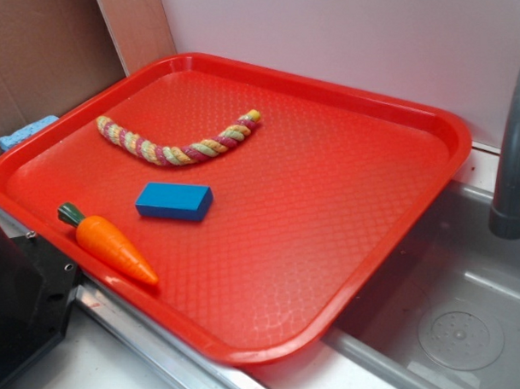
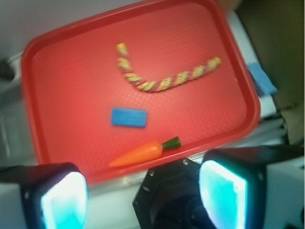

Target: Grab the multicolored rope.

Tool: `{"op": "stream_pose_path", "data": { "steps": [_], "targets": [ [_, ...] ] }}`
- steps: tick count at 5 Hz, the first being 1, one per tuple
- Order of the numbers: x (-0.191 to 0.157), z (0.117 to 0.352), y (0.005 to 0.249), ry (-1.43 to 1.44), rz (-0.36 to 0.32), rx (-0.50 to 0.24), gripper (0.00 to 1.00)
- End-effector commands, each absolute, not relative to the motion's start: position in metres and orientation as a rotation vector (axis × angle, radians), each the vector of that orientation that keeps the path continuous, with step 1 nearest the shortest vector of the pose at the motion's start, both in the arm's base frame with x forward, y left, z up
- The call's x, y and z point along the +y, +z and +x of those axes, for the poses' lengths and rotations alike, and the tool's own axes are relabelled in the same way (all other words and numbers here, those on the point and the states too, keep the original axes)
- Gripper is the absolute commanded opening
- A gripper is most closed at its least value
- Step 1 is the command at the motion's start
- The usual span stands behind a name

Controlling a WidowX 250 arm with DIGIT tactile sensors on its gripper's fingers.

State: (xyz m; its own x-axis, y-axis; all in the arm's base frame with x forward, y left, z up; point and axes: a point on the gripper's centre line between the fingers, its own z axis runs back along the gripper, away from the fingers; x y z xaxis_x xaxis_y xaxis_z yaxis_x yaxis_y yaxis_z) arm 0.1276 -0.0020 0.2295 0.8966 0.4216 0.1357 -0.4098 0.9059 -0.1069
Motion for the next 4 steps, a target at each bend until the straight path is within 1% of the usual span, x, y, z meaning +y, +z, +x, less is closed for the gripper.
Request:
{"op": "stream_pose_path", "data": {
  "steps": [1,2,3,4],
  "targets": [
    [0.031,0.155,0.188,0.914,-0.057,-0.203,1.0],
    [0.046,0.171,0.162,1.092,0.007,-0.197,1.0],
    [0.059,0.182,0.128,1.314,0.033,-0.19,1.0],
    [0.065,0.193,0.099,1.388,0.09,-0.201,1.0]
  ]
}}
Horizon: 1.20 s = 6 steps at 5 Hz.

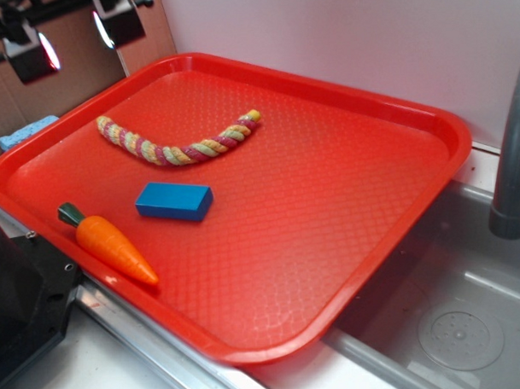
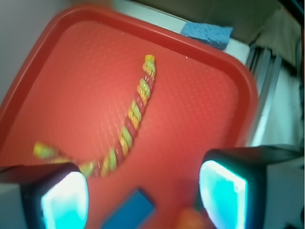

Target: Grab the multicolored rope.

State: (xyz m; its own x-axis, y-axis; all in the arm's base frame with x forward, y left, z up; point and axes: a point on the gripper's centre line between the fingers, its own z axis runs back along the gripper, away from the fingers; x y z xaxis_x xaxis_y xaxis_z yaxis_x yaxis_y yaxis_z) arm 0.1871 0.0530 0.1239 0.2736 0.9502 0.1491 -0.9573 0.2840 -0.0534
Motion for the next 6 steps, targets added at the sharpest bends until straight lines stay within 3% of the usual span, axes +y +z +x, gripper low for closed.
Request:
{"op": "stream_pose_path", "data": {
  "steps": [1,3,4,5,6],
  "targets": [
    [0.073,0.199,0.064,1.483,0.077,-0.155,1.0],
    [0.082,0.207,0.026,1.517,0.145,-0.18,1.0],
    [0.08,0.21,0.018,1.497,0.155,-0.187,0.4],
    [0.079,0.21,0.016,1.499,0.157,-0.199,0.0],
    [0.078,0.208,0.017,1.504,0.146,-0.205,0.0]
  ]
}}
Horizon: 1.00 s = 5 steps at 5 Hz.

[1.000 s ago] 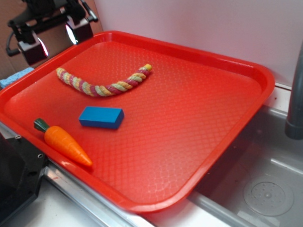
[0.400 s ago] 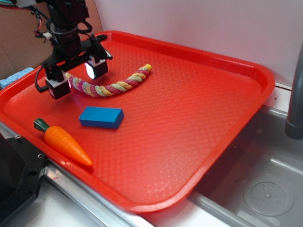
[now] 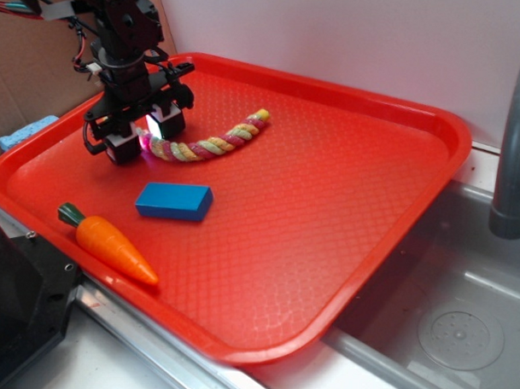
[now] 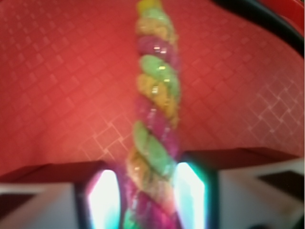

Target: Grab the multicolored rope.

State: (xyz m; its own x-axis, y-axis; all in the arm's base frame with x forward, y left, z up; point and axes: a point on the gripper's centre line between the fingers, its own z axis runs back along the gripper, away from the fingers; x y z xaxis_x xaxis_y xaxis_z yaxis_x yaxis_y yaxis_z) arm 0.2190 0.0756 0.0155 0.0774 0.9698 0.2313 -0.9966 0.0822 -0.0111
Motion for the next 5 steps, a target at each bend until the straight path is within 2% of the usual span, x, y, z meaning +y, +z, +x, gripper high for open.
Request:
{"op": "stream_pose_path", "data": {
  "steps": [1,2,3,5],
  "targets": [
    [0.077,0.208,0.019,1.507,0.139,-0.214,0.0],
    [0.075,0.209,0.028,1.478,0.136,-0.24,0.0],
    [0.072,0.214,0.057,1.322,0.111,-0.252,0.0],
    [0.046,0.228,0.129,0.853,-0.003,-0.163,0.0]
  ]
}}
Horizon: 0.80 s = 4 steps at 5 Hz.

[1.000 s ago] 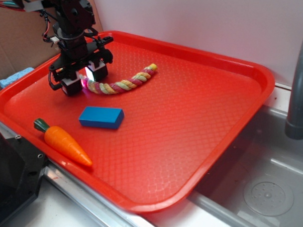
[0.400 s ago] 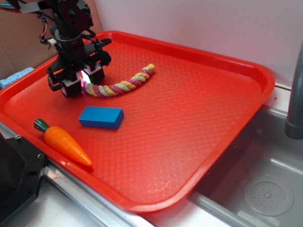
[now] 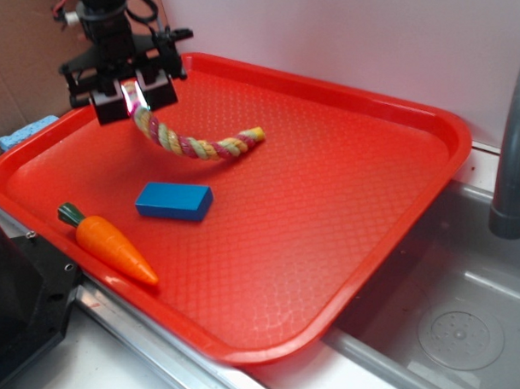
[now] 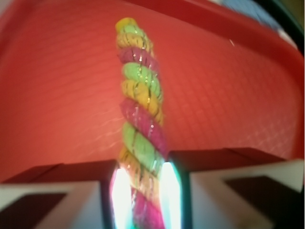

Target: Grab the multicolored rope.

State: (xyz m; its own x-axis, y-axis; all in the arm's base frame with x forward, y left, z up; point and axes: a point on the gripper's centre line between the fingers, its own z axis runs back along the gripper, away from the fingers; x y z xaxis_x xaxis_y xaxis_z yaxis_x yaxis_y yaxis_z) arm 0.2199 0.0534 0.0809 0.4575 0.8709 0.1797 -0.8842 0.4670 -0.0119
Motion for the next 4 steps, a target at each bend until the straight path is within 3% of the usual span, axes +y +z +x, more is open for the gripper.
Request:
{"op": "stream_pose_path", "data": {
  "steps": [1,2,3,4],
  "targets": [
    [0.03,0.232,0.156,0.609,-0.059,-0.092,0.0],
    [0.002,0.224,0.188,0.356,-0.013,-0.084,0.0],
    [-0.007,0.214,0.204,0.204,-0.042,-0.102,0.0],
    [-0.008,0.204,0.214,0.226,-0.084,-0.144,0.0]
  ]
}}
